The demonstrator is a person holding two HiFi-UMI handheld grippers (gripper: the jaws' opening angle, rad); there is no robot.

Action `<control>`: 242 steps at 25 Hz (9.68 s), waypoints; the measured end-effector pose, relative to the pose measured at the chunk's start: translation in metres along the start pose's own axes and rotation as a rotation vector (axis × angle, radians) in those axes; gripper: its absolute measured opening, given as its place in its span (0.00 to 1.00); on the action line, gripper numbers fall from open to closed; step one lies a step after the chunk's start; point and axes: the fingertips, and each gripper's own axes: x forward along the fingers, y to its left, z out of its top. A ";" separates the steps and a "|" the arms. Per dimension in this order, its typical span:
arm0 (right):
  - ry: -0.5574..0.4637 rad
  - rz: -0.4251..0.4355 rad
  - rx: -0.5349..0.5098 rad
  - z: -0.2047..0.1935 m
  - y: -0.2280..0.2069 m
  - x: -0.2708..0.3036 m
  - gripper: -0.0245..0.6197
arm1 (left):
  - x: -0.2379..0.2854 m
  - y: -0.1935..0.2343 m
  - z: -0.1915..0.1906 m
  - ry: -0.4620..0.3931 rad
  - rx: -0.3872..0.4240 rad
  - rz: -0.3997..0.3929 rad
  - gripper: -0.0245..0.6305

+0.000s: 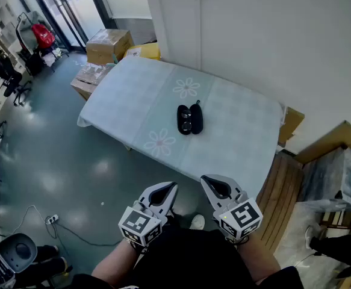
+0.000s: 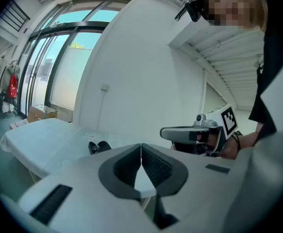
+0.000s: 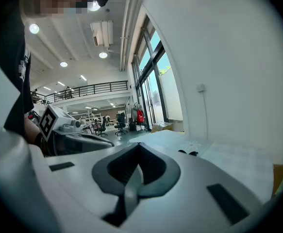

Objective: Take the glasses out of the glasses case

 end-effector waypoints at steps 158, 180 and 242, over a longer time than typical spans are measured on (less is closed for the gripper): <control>0.711 -0.624 0.397 -0.176 -0.257 0.298 0.11 | 0.121 0.251 0.019 0.130 -0.113 -0.196 0.08; 0.503 -0.661 0.429 -0.129 -0.245 0.280 0.08 | 0.087 0.235 0.027 0.106 -0.066 -0.194 0.08; 0.046 -0.290 0.169 0.000 -0.003 0.067 0.08 | -0.027 0.076 0.012 -0.008 -0.022 -0.111 0.08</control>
